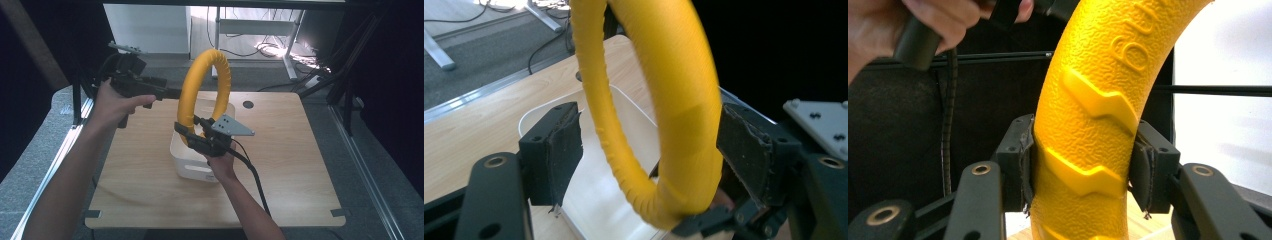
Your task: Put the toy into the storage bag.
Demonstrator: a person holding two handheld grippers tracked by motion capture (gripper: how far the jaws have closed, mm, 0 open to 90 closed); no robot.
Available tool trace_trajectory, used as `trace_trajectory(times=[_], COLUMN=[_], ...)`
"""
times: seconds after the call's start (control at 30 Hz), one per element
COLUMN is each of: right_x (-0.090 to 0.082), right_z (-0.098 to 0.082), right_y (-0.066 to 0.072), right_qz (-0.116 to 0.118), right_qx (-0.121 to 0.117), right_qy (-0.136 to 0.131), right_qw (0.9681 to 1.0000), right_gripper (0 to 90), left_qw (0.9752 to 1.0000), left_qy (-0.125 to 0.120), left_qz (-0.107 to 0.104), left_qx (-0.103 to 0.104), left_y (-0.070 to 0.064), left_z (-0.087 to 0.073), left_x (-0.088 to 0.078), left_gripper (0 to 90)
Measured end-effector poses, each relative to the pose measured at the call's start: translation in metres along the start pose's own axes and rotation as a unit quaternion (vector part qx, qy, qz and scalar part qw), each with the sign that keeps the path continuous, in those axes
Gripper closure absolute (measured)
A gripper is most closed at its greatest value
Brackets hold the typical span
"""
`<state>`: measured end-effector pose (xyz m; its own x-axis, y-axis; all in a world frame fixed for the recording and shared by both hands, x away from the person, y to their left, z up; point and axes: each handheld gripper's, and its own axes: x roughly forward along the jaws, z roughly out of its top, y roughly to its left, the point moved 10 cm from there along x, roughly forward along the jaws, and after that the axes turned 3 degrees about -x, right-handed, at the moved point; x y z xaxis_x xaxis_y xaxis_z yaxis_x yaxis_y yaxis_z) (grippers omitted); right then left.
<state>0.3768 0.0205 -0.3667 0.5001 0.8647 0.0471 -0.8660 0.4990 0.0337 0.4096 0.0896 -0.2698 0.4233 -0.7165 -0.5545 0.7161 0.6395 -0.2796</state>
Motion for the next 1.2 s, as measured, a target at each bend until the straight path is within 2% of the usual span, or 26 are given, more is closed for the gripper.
trace_trajectory(times=[0.23, 0.33, 0.57, 0.67, 0.73, 0.8, 0.87, 1.2], right_x=[0.002, 0.002, 0.003, 0.005, 0.006, 0.006, 0.007, 0.008], right_z=[-0.002, -0.003, -0.004, -0.005, -0.006, -0.006, -0.008, -0.009], right_y=[0.0, 0.0, 0.0, 0.0, 0.0, 0.0, 0.0, -0.005], right_qz=[0.0, 0.001, 0.001, -0.001, 0.0, 0.0, 0.001, -0.006], right_qx=[0.002, 0.004, 0.005, 0.007, 0.009, 0.009, 0.006, 0.009], right_qy=[0.003, 0.002, 0.004, 0.006, 0.007, 0.007, 0.011, 0.016], right_qw=[1.0, 1.0, 1.0, 1.0, 0.9999, 0.9999, 0.9999, 0.9998], right_gripper=[50.6, 50.5, 50.5, 50.5, 50.5, 50.5, 50.4, 50.2], left_qw=[1.0, 0.9998, 0.9993, 0.9986, 0.9981, 0.998, 0.9978, 0.997], left_qy=[0.009, 0.02, 0.036, 0.047, 0.052, 0.052, 0.053, 0.058], left_qz=[0.0, 0.007, 0.004, 0.015, 0.027, 0.027, 0.027, 0.024], left_qx=[0.004, -0.003, -0.014, -0.018, -0.021, -0.024, -0.031, -0.047], left_y=[-0.007, -0.007, -0.007, -0.003, 0.001, 0.001, 0.0, 0.002], left_z=[0.013, 0.018, 0.02, 0.02, 0.02, 0.02, 0.021, 0.023], left_x=[0.011, 0.023, 0.039, 0.049, 0.055, 0.057, 0.061, 0.064], left_gripper=[26.1, 26.1, 26.4, 27.2, 32.6, 35.6, 43.6, 46.2])
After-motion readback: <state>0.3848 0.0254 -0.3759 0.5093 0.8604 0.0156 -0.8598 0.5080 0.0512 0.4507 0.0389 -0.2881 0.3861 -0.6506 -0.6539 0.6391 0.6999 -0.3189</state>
